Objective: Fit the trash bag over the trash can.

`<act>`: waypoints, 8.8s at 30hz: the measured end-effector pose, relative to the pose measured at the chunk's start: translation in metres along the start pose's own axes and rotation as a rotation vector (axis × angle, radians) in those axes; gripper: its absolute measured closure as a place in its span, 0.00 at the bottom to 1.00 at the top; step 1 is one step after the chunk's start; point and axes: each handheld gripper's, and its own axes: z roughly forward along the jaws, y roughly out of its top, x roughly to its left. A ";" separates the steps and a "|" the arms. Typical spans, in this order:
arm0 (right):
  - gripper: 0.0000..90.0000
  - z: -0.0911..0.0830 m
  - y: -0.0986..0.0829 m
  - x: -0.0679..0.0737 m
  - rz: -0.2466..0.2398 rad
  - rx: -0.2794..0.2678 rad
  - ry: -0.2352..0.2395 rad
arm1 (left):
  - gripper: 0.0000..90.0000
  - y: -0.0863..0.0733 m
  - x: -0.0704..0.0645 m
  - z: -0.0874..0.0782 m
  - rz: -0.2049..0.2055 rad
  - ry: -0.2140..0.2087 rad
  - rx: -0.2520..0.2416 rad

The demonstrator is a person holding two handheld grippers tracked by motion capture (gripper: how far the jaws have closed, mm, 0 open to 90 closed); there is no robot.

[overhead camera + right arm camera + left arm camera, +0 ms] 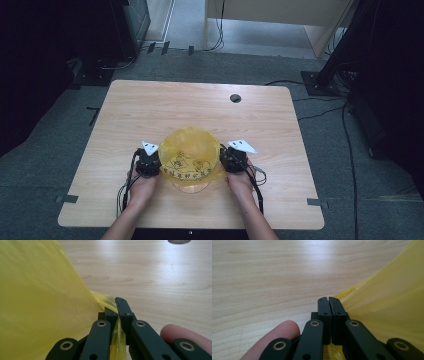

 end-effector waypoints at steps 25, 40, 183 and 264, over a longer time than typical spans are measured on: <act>1.00 0.011 -0.020 -0.012 -0.044 0.139 -0.020 | 0.98 -0.013 -0.008 -0.006 0.158 0.110 -0.040; 0.51 -0.012 -0.012 -0.013 -0.013 0.016 0.025 | 0.53 -0.008 0.014 -0.036 -0.016 0.035 -0.149; 1.00 -0.062 -0.001 0.004 -0.063 -0.134 0.022 | 0.34 -0.001 0.024 -0.077 0.010 -0.107 -0.208; 1.00 -0.021 0.100 0.131 -1.500 0.350 0.912 | 0.00 -0.056 0.120 -0.064 0.023 0.061 0.055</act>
